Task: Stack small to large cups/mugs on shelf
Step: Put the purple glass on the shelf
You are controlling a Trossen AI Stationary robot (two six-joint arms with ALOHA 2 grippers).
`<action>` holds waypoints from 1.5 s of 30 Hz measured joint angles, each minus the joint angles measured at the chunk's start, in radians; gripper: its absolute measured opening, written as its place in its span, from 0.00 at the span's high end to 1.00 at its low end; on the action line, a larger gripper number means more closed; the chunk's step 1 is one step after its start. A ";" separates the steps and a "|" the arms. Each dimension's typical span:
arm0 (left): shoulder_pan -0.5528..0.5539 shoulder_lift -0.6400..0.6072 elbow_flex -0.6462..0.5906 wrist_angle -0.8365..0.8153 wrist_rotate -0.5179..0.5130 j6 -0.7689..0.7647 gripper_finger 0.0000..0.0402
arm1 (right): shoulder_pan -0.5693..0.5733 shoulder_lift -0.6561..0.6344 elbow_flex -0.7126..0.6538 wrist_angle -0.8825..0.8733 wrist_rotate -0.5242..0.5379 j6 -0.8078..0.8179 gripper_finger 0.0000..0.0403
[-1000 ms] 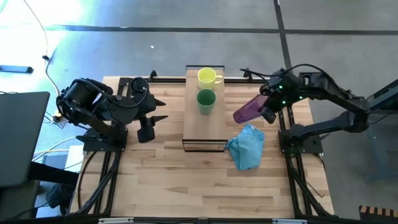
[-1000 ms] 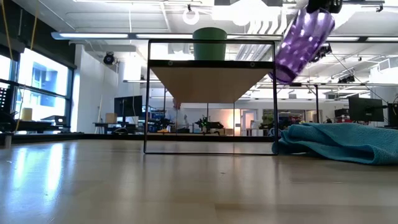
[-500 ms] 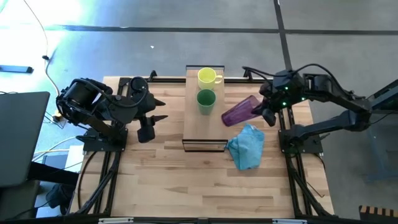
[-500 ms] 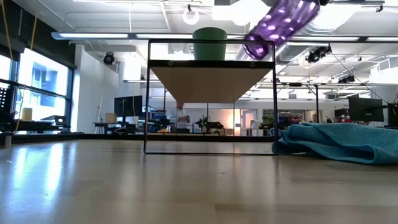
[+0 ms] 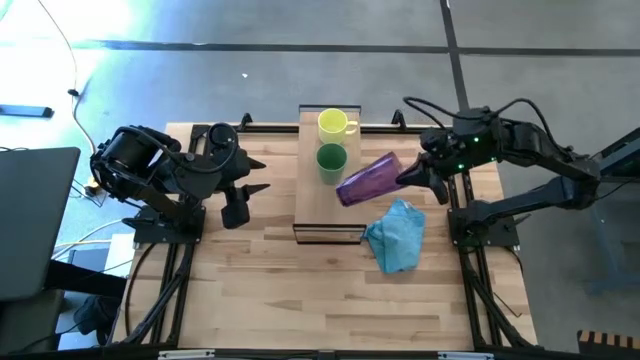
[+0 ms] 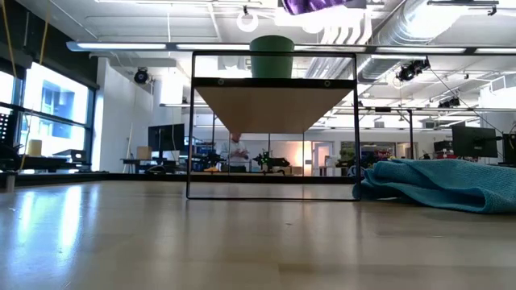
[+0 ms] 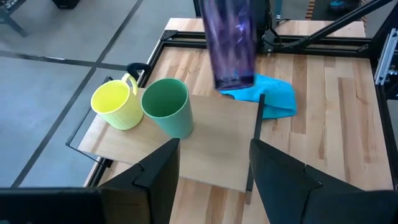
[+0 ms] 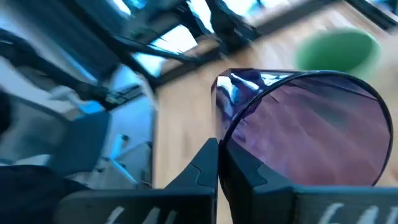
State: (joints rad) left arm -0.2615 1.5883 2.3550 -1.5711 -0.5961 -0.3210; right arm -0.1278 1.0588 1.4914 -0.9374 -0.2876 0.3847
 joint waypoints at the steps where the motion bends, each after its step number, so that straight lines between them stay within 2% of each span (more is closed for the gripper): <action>1: 0.000 0.000 0.000 0.000 0.000 0.000 0.54 | 0.002 0.000 0.000 0.032 -0.016 0.000 1.00; 6: 0.000 0.000 0.000 0.000 0.000 0.000 0.54 | 0.013 0.010 0.059 0.054 -0.030 -0.024 1.00; 14: 0.000 0.000 0.000 0.000 -0.004 0.001 0.54 | 0.013 0.085 0.324 -0.114 0.033 -0.097 1.00; 21: 0.000 0.000 0.000 0.000 -0.027 0.001 0.54 | 0.013 0.241 0.556 -0.317 0.046 -0.135 1.00; 28: 0.000 -0.001 -0.003 0.000 -0.050 -0.006 0.54 | 0.013 0.402 0.712 -0.482 0.017 -0.183 1.00; 35: 0.000 -0.019 -0.082 0.000 -0.107 -0.043 0.54 | 0.020 0.497 0.753 -0.549 0.016 -0.215 1.00; 42: 0.000 -0.086 -0.235 0.000 -0.230 -0.122 0.54 | 0.048 0.560 0.753 -0.570 0.015 -0.237 1.00; 45: 0.000 -0.129 -0.304 0.000 -0.251 -0.173 0.54 | 0.057 0.585 0.753 -0.568 0.015 -0.244 1.00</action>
State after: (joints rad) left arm -0.2615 1.4595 2.0510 -1.5711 -0.8473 -0.4936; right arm -0.0707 1.6442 2.2444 -1.5055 -0.2725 0.1404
